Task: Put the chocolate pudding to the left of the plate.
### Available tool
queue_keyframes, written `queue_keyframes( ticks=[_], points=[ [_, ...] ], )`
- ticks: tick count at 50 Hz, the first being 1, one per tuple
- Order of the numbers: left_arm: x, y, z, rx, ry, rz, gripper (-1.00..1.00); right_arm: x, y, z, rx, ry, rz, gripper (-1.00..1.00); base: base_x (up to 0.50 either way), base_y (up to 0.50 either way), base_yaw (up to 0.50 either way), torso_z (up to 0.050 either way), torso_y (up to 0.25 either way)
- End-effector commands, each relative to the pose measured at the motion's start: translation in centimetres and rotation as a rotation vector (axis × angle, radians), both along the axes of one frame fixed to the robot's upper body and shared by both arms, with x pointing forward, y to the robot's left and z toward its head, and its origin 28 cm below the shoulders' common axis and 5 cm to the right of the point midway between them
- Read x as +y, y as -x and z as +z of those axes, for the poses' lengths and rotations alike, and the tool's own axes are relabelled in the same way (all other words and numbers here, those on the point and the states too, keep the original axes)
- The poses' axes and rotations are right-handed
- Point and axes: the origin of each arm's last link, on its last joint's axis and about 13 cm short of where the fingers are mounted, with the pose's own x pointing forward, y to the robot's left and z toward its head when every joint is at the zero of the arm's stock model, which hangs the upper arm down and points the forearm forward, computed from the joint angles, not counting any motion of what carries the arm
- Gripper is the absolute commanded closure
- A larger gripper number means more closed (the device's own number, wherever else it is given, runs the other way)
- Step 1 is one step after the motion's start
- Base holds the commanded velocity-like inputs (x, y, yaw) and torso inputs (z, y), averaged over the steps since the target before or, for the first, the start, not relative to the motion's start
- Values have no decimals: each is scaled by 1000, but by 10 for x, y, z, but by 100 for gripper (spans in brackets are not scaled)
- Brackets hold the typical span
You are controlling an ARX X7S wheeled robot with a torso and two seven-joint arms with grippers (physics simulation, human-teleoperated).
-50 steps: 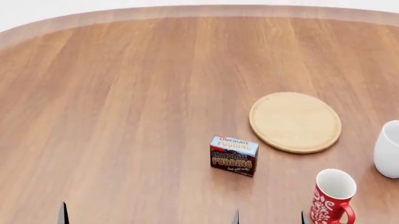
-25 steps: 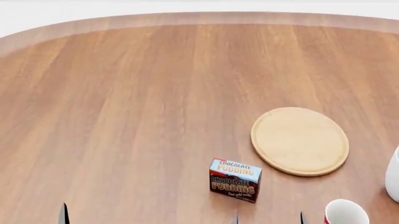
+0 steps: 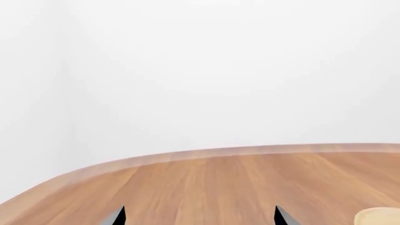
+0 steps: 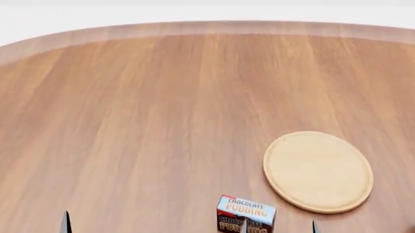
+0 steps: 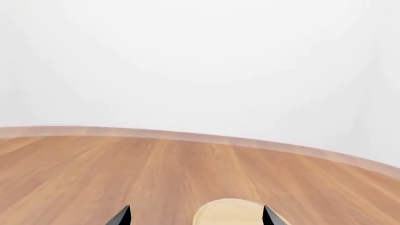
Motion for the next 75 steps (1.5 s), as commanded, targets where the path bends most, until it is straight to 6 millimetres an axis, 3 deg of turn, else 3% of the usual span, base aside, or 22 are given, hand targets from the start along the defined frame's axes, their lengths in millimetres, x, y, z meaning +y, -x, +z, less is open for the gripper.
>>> queue_keyframes(
  ticks=[1,63,68,72,75],
  points=[
    [0,0,0,-1,0,1,-100,0,0,1,-3,0,1,-100,246,0,0,0,0],
    [0,0,0,-2,-4,-1,-100,0,1,2,-27,19,-21,-100,233,0,0,0,0],
    [0,0,1,-2,-3,-1,-100,-11,0,19,-73,80,-92,-100,0,0,0,0,0],
    [1,-1,0,0,-1,0,-100,-31,4,53,-144,116,-118,-100,0,0,0,0,0],
    [2,-2,1,2,1,2,-100,-50,9,88,-195,320,-73,-100,0,0,0,0,0]
  ],
)
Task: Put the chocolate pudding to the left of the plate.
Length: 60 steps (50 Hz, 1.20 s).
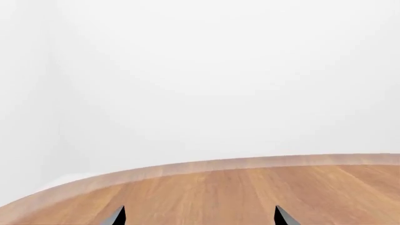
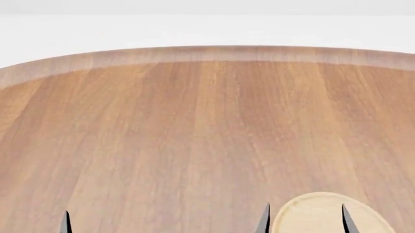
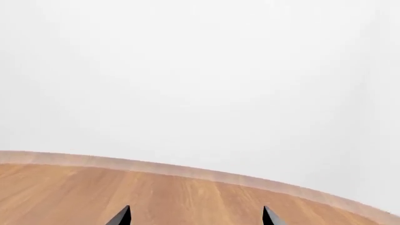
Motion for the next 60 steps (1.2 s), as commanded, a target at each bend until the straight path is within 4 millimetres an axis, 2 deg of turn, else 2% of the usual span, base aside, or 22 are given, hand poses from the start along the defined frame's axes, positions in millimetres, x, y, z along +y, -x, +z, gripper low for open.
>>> queue_keyframes(
  ticks=[1,3,5,7,9,10,14,16,22,29,34,39,46,60],
  points=[
    [2,-2,1,3,7,7,-100,-36,10,68,-109,296,17,-100,0,0,0,0,0],
    [2,-2,1,1,5,10,-100,-43,10,84,-81,295,121,-100,0,0,0,0,0],
    [2,-2,1,2,6,10,-100,-54,5,104,-62,420,163,-100,0,0,0,0,0],
    [2,-2,1,1,5,10,-100,-56,5,116,-40,449,233,-100,0,0,0,0,0],
    [2,-2,1,2,3,11,-100,-63,0,130,2,570,323,-100,0,0,0,0,0],
    [2,-3,0,4,4,11,-100,-66,2,135,41,584,456,-100,0,0,0,0,0],
    [2,-2,1,3,4,15,-100,-82,0,152,163,623,617,-100,0,0,0,0,0],
    [2,-2,1,4,3,15,-100,-87,-2,156,251,607,639,-100,0,0,0,0,0],
    [3,-3,1,9,5,13,-100,-95,-3,152,466,678,739,-100,0,0,0,0,0],
    [2,-3,1,12,3,10,-100,-90,5,152,523,731,813,-100,0,0,0,0,0],
    [2,-3,0,14,-1,7,-100,-88,4,141,595,741,843,-100,0,0,0,0,0],
    [1,-3,-1,16,-5,4,-100,-84,4,133,620,734,866,-100,0,0,0,0,0],
    [1,-3,-1,18,-9,4,-100,-82,1,109,665,690,898,-100,0,0,0,0,0],
    [-1,-4,-2,25,-18,-3,-100,-80,-4,85,694,620,931,-100,0,0,0,0,0]
  ],
)
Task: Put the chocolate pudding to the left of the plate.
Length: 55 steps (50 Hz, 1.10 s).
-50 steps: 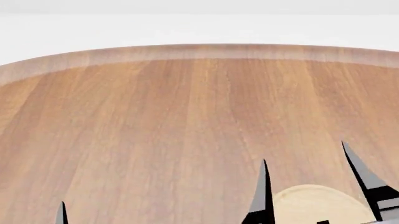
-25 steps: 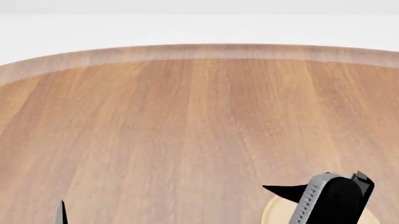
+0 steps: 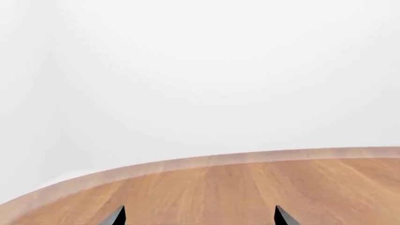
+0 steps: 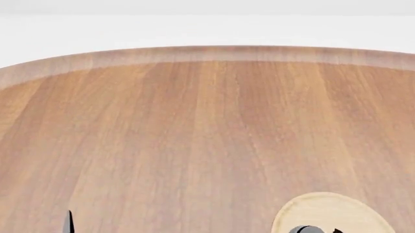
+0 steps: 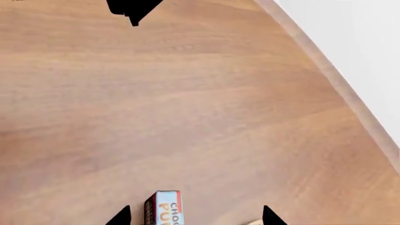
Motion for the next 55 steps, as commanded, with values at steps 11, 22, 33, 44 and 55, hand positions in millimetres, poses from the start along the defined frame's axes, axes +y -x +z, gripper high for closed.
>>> queue_keyframes(
  ticks=[11,22,33,44,55],
  points=[
    [-2,0,-2,5,-11,-9,-100,-3,-6,-34,85,-60,-8,-100,0,0,0,0,0],
    [-2,0,-2,7,-14,-9,-100,-10,-7,-48,112,-71,-41,-100,0,0,0,0,0],
    [-2,1,-3,8,-16,-12,-100,-14,-6,-64,144,-80,-68,-100,0,0,0,0,0],
    [-2,0,-3,8,-16,-12,-100,-22,-11,-84,178,-98,-98,-100,0,0,0,0,0],
    [-2,0,-4,9,-20,-17,-100,-37,-16,-97,194,-101,-150,-100,0,0,0,0,0]
  ],
)
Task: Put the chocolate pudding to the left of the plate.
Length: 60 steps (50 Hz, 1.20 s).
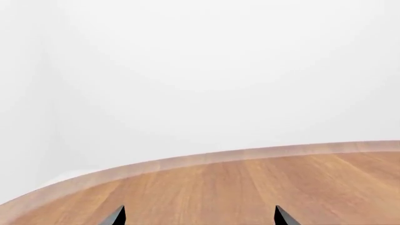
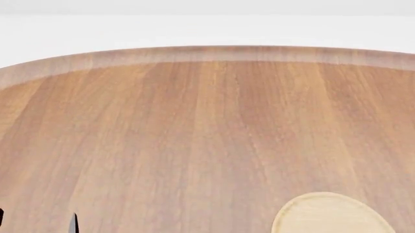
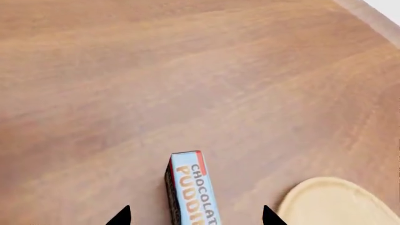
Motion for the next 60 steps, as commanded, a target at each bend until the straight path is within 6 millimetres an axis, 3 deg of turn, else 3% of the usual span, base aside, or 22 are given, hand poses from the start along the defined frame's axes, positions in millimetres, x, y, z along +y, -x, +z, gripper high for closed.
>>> queue_keyframes(
  ticks=[1,60],
  points=[
    [-1,0,-1,1,-5,-6,-100,-14,-5,-16,23,3,-54,-100,0,0,0,0,0],
    [-2,-1,-3,0,-21,-14,-100,-12,-31,-87,122,-67,-102,-100,0,0,0,0,0]
  ],
)
